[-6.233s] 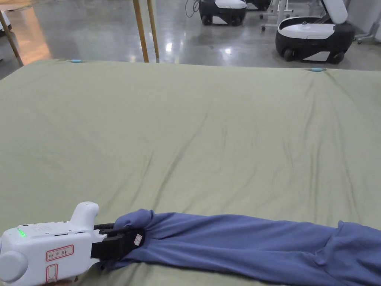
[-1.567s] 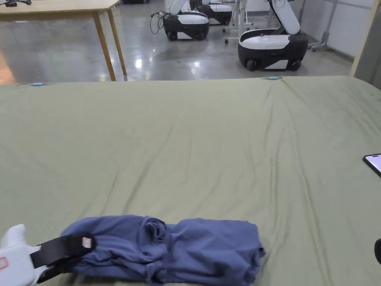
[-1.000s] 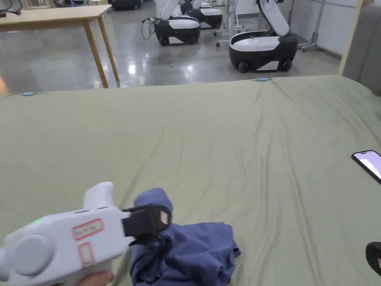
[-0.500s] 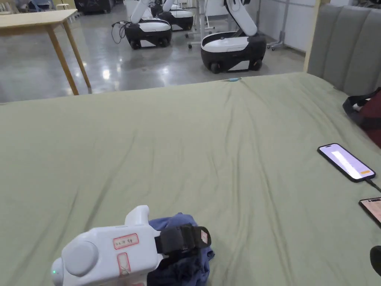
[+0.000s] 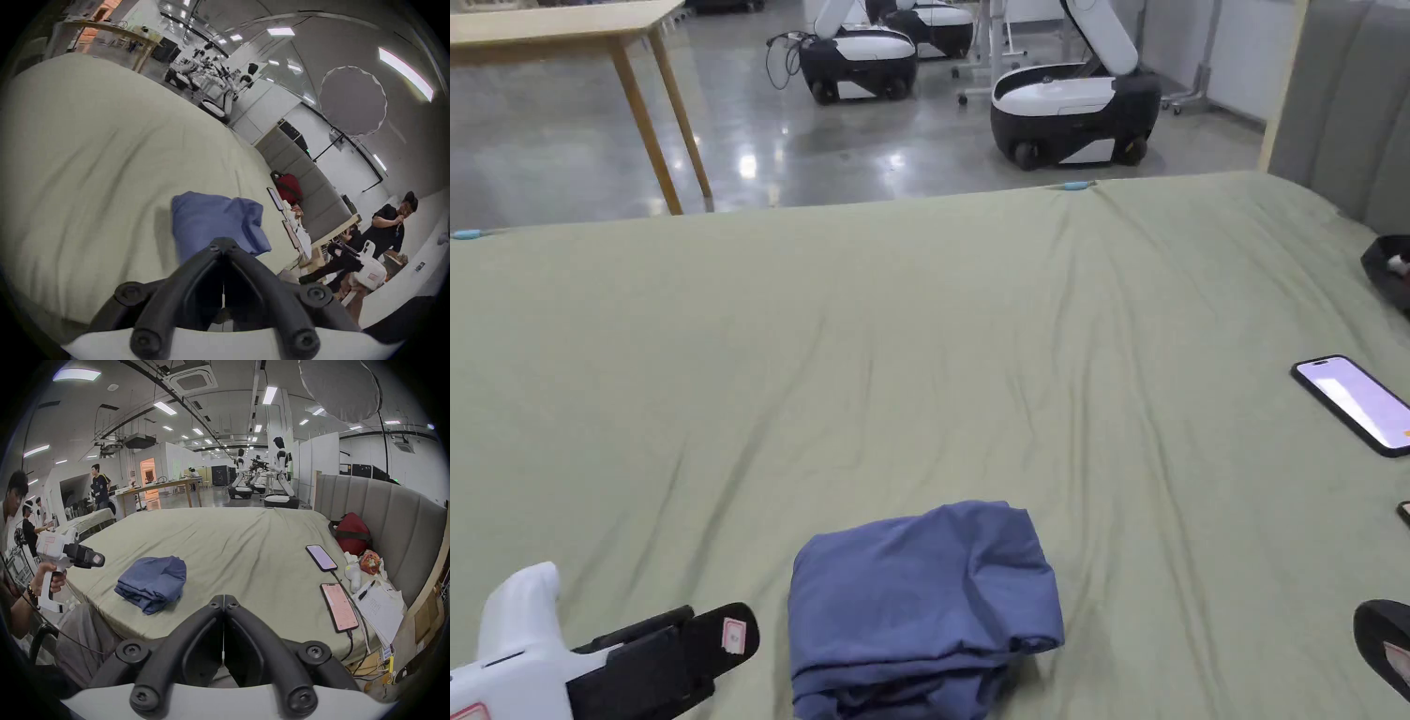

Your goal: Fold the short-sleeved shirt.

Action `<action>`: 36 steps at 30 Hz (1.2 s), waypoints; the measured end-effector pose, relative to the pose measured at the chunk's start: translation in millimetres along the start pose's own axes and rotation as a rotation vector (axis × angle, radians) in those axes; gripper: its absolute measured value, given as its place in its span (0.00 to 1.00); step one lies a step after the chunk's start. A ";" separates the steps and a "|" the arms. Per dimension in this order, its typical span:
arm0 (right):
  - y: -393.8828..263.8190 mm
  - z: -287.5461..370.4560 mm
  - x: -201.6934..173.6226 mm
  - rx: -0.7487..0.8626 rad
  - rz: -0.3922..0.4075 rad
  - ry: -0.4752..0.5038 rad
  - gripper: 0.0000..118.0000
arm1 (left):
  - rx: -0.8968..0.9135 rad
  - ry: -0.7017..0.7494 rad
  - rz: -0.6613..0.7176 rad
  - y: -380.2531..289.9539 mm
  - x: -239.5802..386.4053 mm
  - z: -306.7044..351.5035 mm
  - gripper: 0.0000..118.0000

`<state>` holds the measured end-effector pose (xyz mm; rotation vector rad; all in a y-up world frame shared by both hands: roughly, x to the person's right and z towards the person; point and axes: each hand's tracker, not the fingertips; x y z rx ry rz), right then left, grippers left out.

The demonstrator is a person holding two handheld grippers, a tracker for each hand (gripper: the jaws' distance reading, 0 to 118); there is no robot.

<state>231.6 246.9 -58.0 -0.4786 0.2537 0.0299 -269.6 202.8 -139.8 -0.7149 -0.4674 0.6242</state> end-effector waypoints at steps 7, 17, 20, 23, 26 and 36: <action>1.4 4.1 -1.2 0.008 -0.003 0.003 0.01 | -0.175 -0.121 -0.110 24.4 62.5 -119.5 0.00; -4.7 24.2 5.8 0.011 -0.018 -0.058 0.01 | -0.421 0.057 -0.167 -3.4 61.8 -247.0 0.00; -3.6 23.2 7.1 0.009 -0.023 -0.053 0.01 | -0.402 0.006 -0.137 5.2 64.2 -229.8 0.00; 10.2 8.0 0.1 0.020 -0.037 0.000 0.01 | -0.268 -0.132 -0.224 24.0 75.7 -178.7 0.00; 32.7 -22.3 -15.3 0.071 -0.023 0.159 0.01 | -0.142 -0.194 -0.197 37.6 69.5 -105.8 0.00; 36.9 -207.0 -76.4 -0.209 -0.072 0.499 0.01 | 0.108 -0.001 -0.105 -9.7 -3.7 57.2 0.00</action>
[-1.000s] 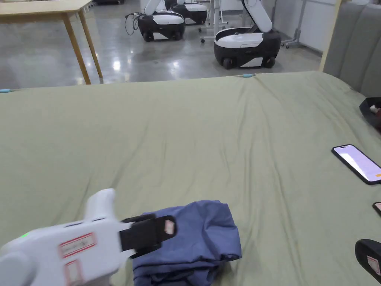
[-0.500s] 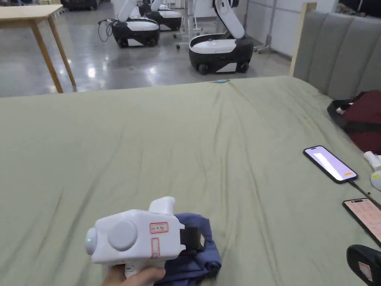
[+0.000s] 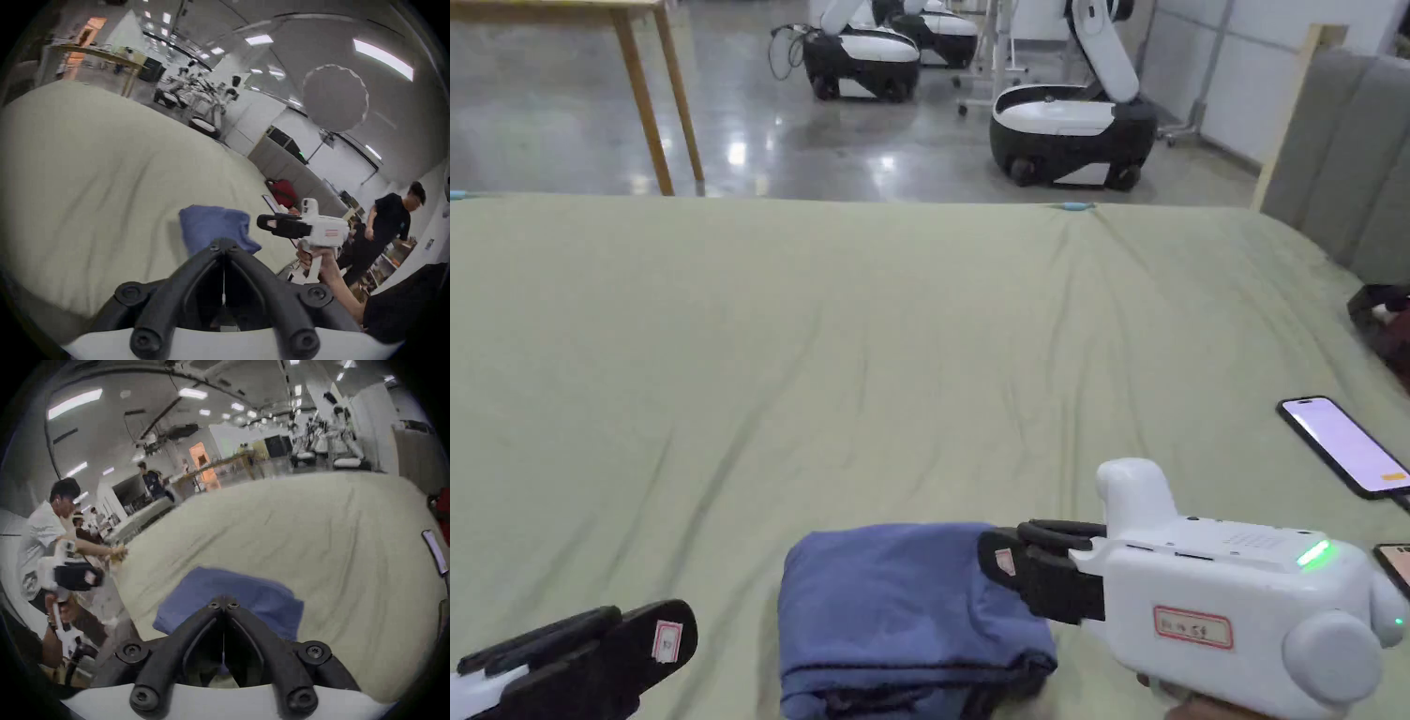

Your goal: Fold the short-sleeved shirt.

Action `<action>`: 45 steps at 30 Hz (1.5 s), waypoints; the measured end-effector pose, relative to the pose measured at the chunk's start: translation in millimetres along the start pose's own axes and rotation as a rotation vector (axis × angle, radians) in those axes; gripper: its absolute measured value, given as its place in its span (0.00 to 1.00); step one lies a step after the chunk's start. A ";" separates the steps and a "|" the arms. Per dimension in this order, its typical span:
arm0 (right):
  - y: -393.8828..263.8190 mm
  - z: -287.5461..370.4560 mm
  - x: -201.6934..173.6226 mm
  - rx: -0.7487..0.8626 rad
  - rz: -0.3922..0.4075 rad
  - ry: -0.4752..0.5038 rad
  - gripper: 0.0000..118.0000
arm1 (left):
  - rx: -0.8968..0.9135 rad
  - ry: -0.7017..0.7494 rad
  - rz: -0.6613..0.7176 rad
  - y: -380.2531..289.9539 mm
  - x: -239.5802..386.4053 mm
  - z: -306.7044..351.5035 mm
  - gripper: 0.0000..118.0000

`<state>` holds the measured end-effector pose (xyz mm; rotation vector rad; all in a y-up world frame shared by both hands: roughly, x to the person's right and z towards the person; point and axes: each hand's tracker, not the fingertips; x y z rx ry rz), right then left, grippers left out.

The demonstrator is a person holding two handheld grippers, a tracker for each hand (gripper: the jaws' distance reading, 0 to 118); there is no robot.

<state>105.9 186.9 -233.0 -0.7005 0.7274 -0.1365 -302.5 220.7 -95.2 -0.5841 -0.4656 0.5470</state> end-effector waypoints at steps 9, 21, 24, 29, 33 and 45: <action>-26.6 -37.9 27.9 -0.109 -0.084 -0.023 0.01 | -0.063 0.033 0.096 -18.5 -29.1 -26.2 0.42; -27.6 -38.8 26.3 -0.109 -0.081 -0.027 0.01 | -0.268 -0.036 0.177 -4.2 -69.9 -158.4 1.00; -28.1 -38.5 27.6 -0.105 -0.088 -0.021 0.01 | -0.287 -0.101 0.254 -11.2 -67.7 -188.8 1.00; -28.6 -38.0 28.6 -0.104 -0.087 -0.016 0.01 | -0.248 -0.150 0.202 -16.5 -55.9 -198.3 0.39; -30.7 -40.0 29.1 -0.106 -0.087 -0.022 0.01 | -0.239 -0.131 0.239 -14.9 -63.8 -197.4 0.34; -13.4 -24.0 -31.2 0.000 -0.029 0.015 0.01 | -0.240 -0.143 0.285 53.0 -196.6 -85.7 0.31</action>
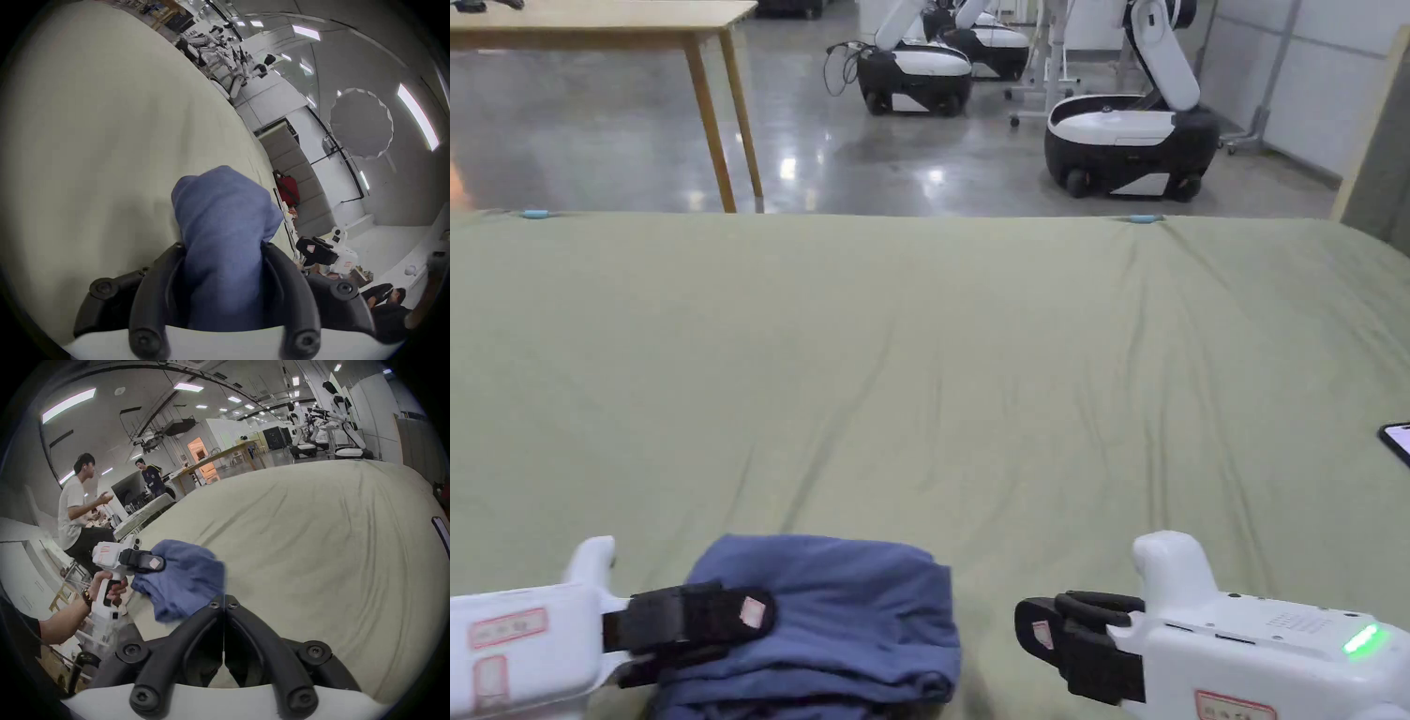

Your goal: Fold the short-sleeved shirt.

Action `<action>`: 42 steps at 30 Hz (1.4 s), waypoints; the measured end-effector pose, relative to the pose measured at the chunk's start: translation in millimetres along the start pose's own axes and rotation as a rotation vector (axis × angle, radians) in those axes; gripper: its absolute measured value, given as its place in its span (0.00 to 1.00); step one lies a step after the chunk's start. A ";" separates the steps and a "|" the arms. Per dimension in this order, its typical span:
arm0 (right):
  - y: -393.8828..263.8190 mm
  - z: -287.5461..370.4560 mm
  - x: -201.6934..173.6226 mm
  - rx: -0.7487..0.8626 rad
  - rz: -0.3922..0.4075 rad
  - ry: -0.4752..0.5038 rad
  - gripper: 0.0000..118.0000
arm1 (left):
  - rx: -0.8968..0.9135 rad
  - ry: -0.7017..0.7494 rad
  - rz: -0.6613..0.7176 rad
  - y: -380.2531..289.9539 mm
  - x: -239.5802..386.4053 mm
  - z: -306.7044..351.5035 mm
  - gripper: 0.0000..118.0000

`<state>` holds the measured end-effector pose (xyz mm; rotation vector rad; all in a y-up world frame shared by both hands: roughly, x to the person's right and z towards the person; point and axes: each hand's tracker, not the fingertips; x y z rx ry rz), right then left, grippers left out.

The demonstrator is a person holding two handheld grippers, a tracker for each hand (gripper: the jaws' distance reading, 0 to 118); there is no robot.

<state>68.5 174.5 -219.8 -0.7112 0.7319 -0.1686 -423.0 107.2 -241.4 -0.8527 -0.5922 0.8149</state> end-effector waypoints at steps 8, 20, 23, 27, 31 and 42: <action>-4.7 -2.7 -26.9 -0.010 -0.012 0.001 0.01 | 0.063 -0.003 0.091 44.4 -114.9 180.7 0.32; -5.8 -19.9 -52.0 -0.057 -0.001 -0.035 0.01 | 0.174 0.067 0.062 53.2 -117.2 227.5 0.99; -5.5 -13.6 -56.2 -0.051 0.020 -0.046 0.01 | 0.336 0.122 0.095 56.5 -95.9 255.3 0.99; -6.5 9.1 -63.5 -0.016 0.050 -0.025 0.01 | 0.517 0.389 0.052 43.7 -41.4 296.0 0.99; -11.3 38.0 -64.8 0.038 0.074 -0.051 0.01 | 0.524 0.436 -0.154 -1.0 65.3 267.9 0.99; -31.2 97.0 -54.6 0.221 0.210 -0.483 0.01 | 0.626 0.685 -0.543 -105.1 157.1 67.4 0.00</action>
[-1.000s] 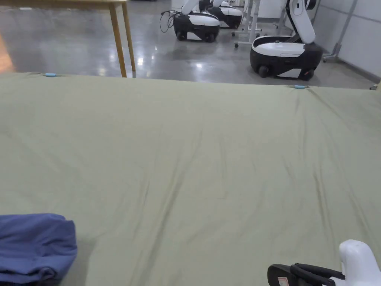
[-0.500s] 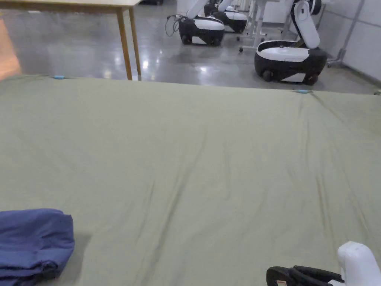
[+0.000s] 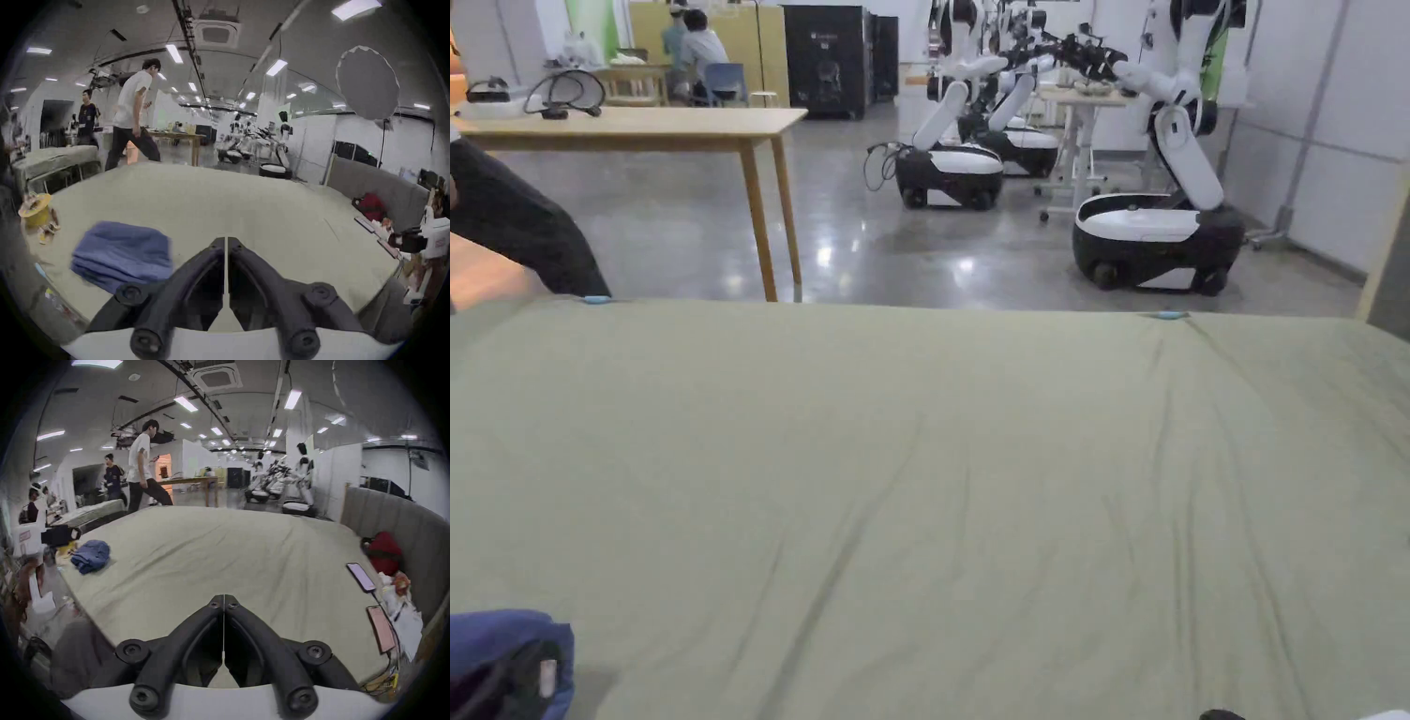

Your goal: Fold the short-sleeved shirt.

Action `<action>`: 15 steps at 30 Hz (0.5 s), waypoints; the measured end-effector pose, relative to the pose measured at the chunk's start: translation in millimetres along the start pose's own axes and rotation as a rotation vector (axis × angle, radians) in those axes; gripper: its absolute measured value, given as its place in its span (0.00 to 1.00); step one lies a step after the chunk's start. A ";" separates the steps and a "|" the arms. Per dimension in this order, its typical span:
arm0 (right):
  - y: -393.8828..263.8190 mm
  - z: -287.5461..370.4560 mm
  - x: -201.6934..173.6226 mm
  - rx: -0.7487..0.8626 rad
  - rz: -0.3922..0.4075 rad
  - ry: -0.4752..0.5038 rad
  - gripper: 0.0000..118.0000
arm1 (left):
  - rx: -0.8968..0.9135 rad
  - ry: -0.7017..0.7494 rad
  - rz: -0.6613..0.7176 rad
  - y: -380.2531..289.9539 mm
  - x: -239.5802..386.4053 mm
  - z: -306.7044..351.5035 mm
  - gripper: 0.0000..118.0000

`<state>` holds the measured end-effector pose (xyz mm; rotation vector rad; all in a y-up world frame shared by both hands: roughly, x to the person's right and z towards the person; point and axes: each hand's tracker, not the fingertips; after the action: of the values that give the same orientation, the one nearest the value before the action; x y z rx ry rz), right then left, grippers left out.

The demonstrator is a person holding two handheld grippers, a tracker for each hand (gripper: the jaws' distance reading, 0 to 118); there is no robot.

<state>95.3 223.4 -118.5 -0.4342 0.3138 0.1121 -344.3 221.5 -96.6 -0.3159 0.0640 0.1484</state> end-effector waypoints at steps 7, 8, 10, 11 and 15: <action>-4.2 11.2 34.4 0.050 -0.035 -0.089 0.01 | 0.001 -0.109 -0.004 5.2 88.6 -32.7 0.00; 8.9 11.9 41.4 0.064 -0.031 -0.101 0.01 | 0.059 -0.101 -0.017 20.8 96.6 -31.1 0.00; 45.7 12.2 55.9 0.156 -0.013 -0.137 0.01 | 0.107 -0.089 -0.061 61.8 114.3 -33.6 0.00; 70.0 10.3 62.4 0.187 -0.003 -0.154 0.01 | 0.152 -0.069 -0.073 85.2 122.8 -36.5 0.00; 162.1 -22.1 87.9 0.327 0.025 -0.147 0.01 | 0.229 -0.070 -0.114 166.7 146.2 -72.9 0.00</action>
<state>144.4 363.7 -230.0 -0.0973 0.1879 0.1141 -228.8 375.0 -229.1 -0.0857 -0.0066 0.0381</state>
